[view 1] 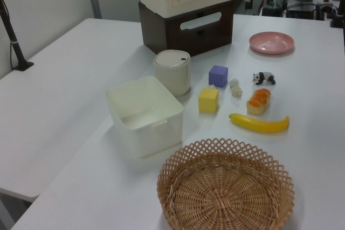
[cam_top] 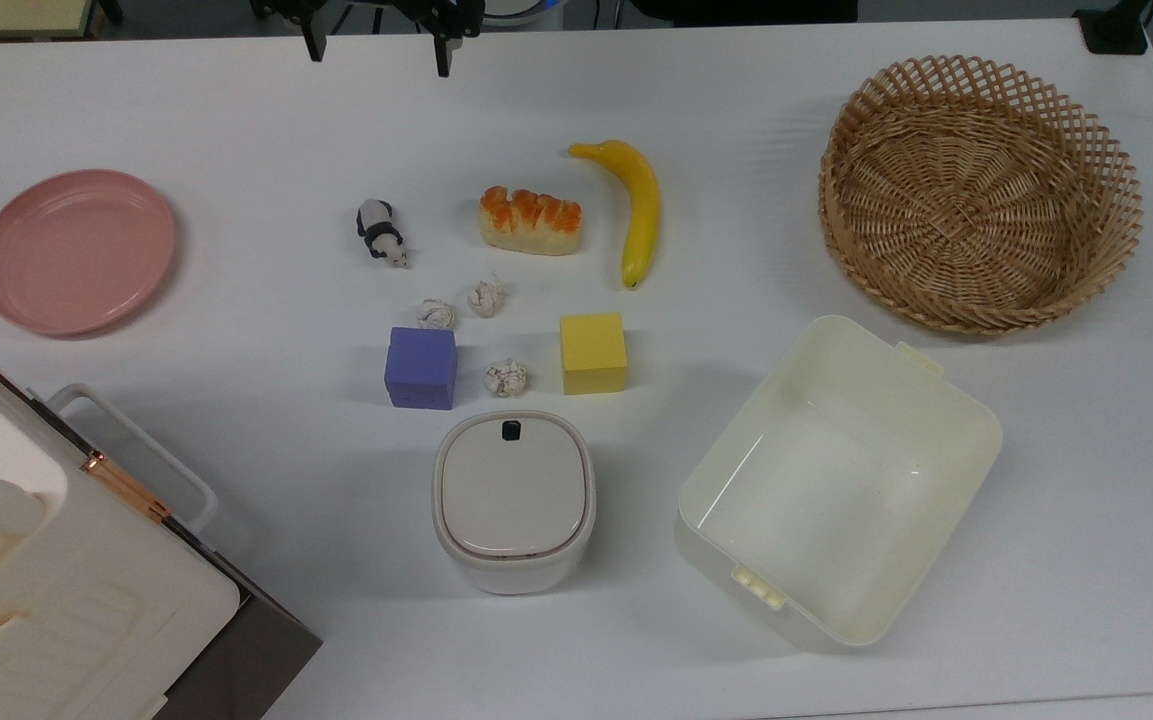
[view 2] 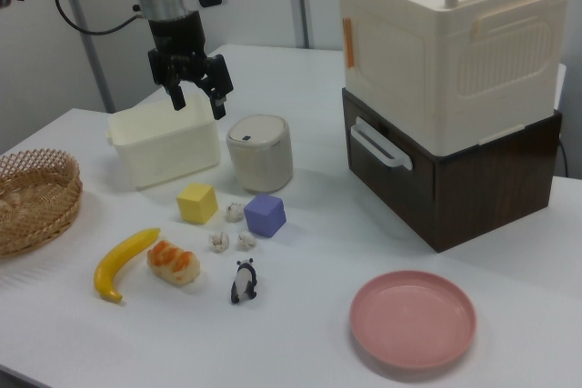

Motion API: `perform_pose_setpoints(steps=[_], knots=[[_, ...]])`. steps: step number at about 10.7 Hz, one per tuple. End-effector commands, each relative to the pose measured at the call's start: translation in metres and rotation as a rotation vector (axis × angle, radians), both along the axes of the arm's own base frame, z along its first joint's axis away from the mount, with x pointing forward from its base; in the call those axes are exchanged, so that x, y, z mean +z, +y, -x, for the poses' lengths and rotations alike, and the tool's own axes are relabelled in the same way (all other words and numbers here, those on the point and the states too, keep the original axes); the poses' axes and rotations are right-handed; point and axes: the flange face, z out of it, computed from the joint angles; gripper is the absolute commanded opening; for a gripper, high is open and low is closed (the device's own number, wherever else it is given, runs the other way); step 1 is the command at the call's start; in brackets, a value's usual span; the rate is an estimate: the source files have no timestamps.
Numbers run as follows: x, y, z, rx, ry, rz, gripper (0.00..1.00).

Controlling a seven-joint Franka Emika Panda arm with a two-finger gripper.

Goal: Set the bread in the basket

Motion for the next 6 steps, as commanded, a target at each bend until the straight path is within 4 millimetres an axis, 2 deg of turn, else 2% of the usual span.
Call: perform_pose_setpoints(steps=[1,6], knots=[[0.0006,0.0017,0.0066,0.002,0.018,-0.013,1.00],[-0.0003,0.0000,0.0063,0.006,0.020,-0.013,1.00]])
